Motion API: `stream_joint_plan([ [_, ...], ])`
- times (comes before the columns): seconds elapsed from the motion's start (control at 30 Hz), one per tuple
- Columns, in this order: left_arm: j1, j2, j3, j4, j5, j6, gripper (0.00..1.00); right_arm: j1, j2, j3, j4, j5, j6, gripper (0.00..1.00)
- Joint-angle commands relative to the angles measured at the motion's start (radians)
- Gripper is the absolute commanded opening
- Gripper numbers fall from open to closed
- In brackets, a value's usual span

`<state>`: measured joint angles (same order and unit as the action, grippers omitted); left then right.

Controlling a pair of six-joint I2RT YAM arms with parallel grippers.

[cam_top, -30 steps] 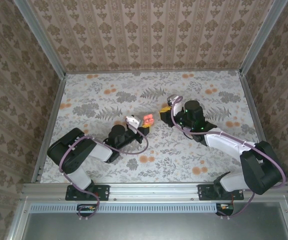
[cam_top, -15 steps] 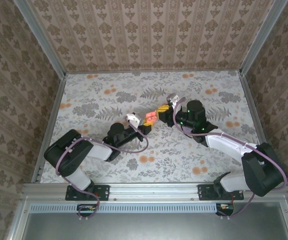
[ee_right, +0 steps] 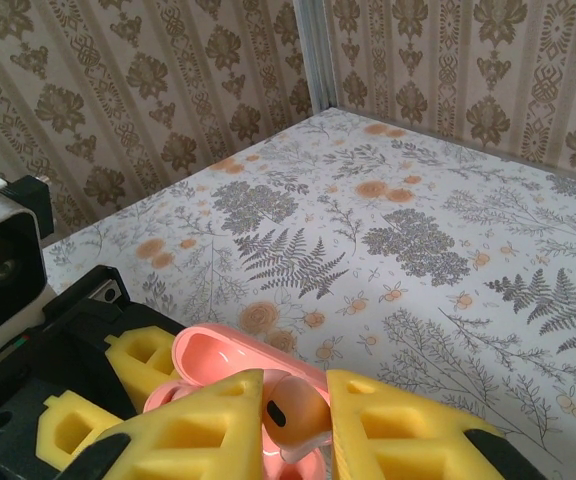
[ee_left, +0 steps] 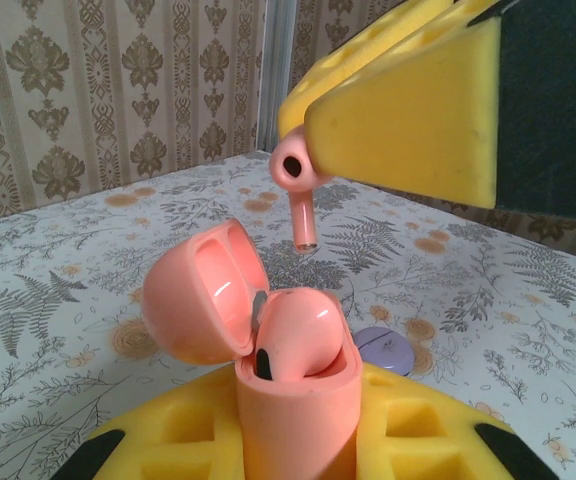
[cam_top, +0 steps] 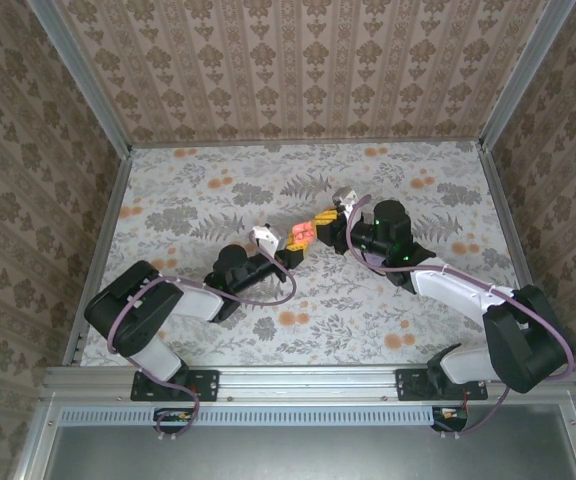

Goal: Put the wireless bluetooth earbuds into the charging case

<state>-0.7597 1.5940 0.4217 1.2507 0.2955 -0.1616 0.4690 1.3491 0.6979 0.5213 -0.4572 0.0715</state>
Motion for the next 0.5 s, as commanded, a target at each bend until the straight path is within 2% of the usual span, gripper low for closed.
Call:
stream_joint_plan([
  [0.0, -0.005, -0.037, 0.025, 0.041, 0.022, 0.007, 0.13, -0.004, 0.002, 0.003, 0.029, -0.029, -0.022, 0.20],
  [0.47, 0.002, -0.059, 0.028, 0.041, 0.019, 0.004, 0.13, -0.004, 0.021, 0.012, 0.025, -0.043, -0.030, 0.20],
])
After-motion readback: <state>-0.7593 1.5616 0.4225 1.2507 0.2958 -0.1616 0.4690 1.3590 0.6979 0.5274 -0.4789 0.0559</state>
